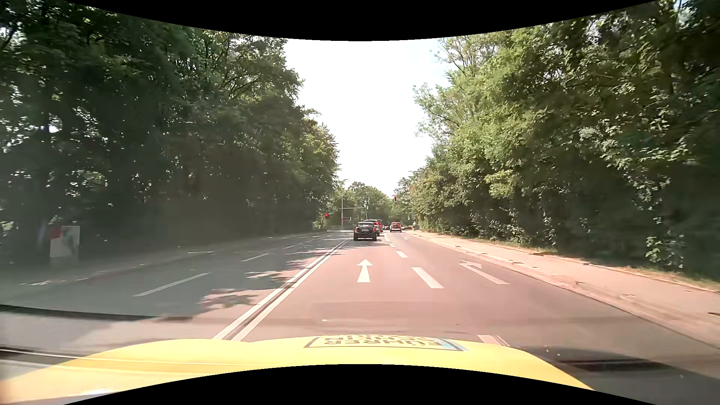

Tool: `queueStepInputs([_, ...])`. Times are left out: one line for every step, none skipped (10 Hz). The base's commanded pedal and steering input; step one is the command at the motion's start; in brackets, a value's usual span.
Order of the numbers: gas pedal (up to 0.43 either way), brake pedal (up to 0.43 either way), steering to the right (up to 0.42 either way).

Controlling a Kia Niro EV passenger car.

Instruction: Follow the waypoints while adhering to traffic rules and regulations

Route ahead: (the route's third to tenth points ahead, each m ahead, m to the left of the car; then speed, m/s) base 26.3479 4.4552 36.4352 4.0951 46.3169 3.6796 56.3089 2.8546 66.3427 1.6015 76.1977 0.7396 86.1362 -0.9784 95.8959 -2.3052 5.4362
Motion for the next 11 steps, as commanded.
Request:
queueStepInputs([0.000, 0.116, -0.003])
queueStepInputs([0.000, 0.116, -0.004])
queueStepInputs([0.000, 0.122, -0.004])
queueStepInputs([0.000, 0.122, -0.004])
queueStepInputs([0.000, 0.128, -0.004])
queueStepInputs([0.000, 0.128, -0.004])
queueStepInputs([0.000, 0.128, -0.004])
queueStepInputs([0.000, 0.128, -0.004])
queueStepInputs([0.000, 0.128, -0.004])
queueStepInputs([0.000, 0.128, -0.004])
queueStepInputs([0.000, 0.128, -0.004])
